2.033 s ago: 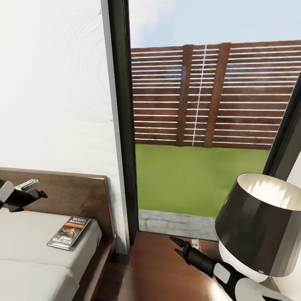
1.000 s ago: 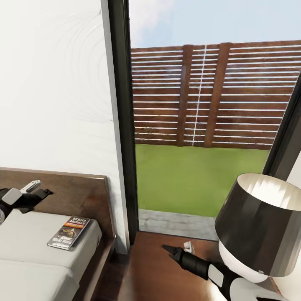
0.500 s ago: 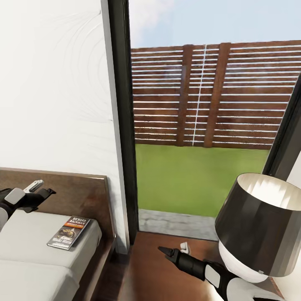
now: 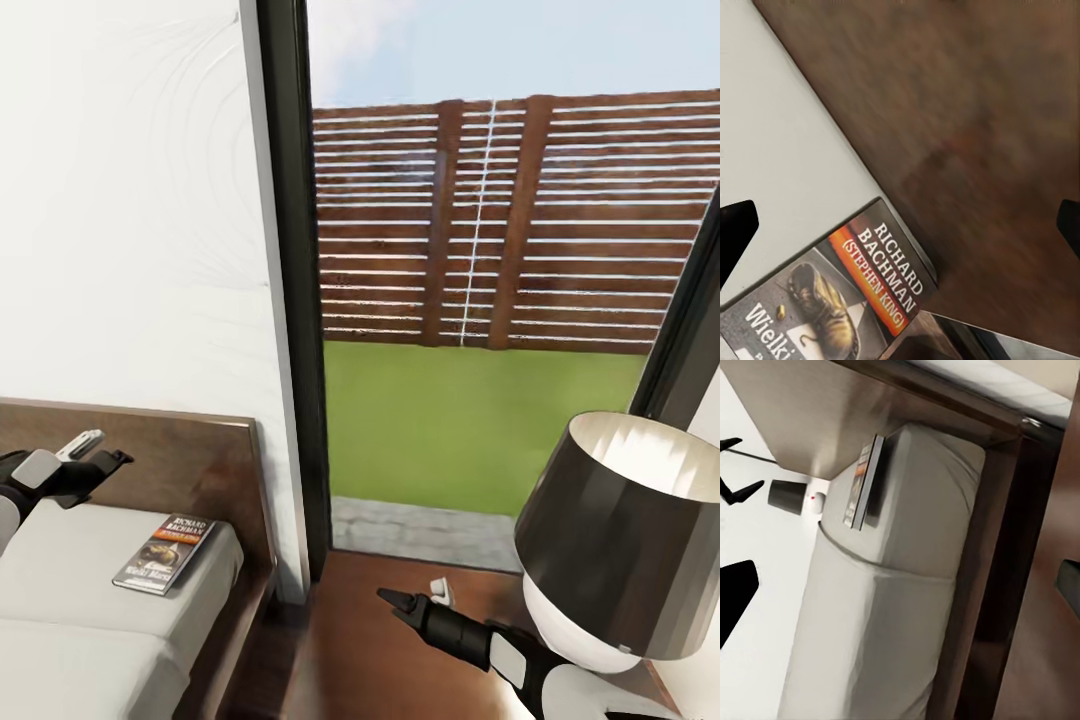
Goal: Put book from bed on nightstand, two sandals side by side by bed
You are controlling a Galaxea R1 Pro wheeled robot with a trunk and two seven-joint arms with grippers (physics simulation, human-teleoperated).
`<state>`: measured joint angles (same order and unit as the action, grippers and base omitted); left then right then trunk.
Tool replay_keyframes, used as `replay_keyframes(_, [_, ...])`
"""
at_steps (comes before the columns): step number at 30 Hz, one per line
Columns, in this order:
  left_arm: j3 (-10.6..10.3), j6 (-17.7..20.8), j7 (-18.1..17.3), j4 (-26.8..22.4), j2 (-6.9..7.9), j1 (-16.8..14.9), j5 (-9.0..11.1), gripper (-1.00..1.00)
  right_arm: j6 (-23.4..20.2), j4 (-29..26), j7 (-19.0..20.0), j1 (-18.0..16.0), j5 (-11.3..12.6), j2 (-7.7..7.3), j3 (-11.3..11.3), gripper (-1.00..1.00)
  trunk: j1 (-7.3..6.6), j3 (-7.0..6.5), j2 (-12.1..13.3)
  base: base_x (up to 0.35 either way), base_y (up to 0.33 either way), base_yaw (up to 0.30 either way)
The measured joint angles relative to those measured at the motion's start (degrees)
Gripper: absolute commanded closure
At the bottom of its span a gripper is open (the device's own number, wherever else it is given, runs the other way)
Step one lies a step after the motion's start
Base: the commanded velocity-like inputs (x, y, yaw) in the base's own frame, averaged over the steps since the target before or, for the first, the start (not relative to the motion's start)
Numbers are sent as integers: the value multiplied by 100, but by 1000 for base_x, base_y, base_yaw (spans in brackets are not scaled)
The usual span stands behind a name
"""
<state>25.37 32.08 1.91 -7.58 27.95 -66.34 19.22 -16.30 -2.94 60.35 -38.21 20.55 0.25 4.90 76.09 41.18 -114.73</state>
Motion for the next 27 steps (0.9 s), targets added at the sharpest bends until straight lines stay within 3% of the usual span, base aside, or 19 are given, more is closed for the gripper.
replay_keyframes(5, [-8, -47, 193, 2, -3, -4, -18, -100, 3, -2, 53, 0, 0, 0, 0, -100, 0, 43, 0, 0, 0, 0])
replay_keyframes(10, [-5, -24, 857, -11, -9, -16, -8, -100, 1, -7, 77, 0, 2, 0, 0, -100, 0, 87, 0, 0, 0, 0])
replay_keyframes(14, [-2, 25, 1173, -17, -14, -75, -2, -100, 0, -11, 89, 0, 4, 0, -5, -100, 0, 122, 0, 0, 0, 0])
replay_keyframes(27, [-1, 91, 1392, -17, -17, -178, 2, -100, -2, -19, 119, 0, 4, 0, -20, -100, 0, 238, 0, 0, 0, 0])
